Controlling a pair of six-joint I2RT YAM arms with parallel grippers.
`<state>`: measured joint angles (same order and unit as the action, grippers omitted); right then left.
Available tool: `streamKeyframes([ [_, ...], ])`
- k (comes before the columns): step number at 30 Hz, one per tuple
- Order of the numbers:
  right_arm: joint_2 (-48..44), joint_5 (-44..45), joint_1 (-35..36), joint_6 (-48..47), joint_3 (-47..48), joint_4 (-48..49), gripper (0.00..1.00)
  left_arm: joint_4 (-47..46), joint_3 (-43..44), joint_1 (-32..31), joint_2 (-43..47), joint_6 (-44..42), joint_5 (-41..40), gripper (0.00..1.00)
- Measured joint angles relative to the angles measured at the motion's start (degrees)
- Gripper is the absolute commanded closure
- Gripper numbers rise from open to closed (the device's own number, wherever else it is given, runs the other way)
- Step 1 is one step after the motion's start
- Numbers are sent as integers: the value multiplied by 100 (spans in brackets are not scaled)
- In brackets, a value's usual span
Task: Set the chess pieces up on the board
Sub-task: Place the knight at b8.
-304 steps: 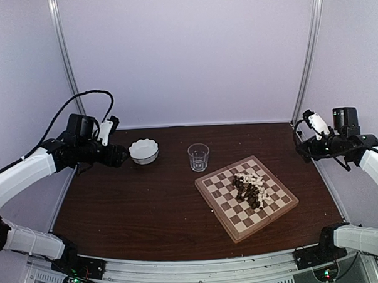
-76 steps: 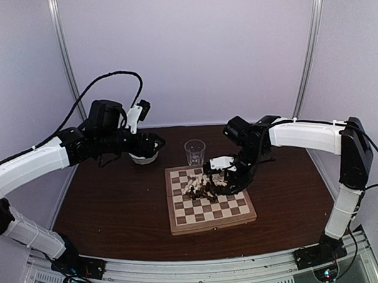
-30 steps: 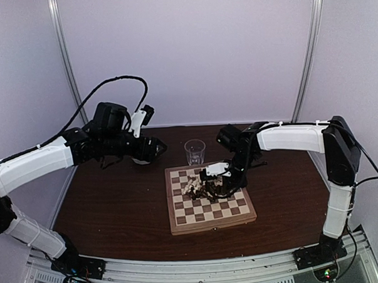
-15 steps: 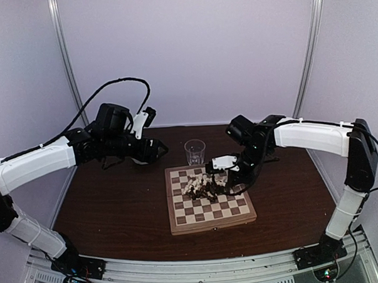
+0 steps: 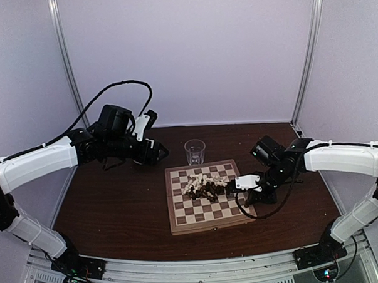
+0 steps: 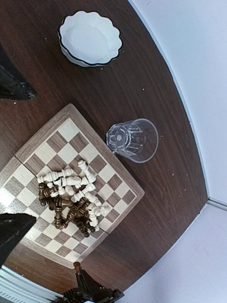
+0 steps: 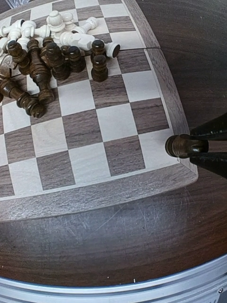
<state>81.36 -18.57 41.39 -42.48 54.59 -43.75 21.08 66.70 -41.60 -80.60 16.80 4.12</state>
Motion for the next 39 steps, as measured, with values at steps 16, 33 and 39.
streamKeyframes([
  [16, 181, 17, 173, 68, -138, 612, 99, 4, 7, 0, -83, -42, -33, 18],
  [33, 527, 17, 505, 48, 42, 627, 98, 9, 7, 0, -85, -44, -31, 18],
  [39, 575, 24, 525, 46, 46, 627, 97, 11, 9, 0, -85, -46, -31, 18],
])
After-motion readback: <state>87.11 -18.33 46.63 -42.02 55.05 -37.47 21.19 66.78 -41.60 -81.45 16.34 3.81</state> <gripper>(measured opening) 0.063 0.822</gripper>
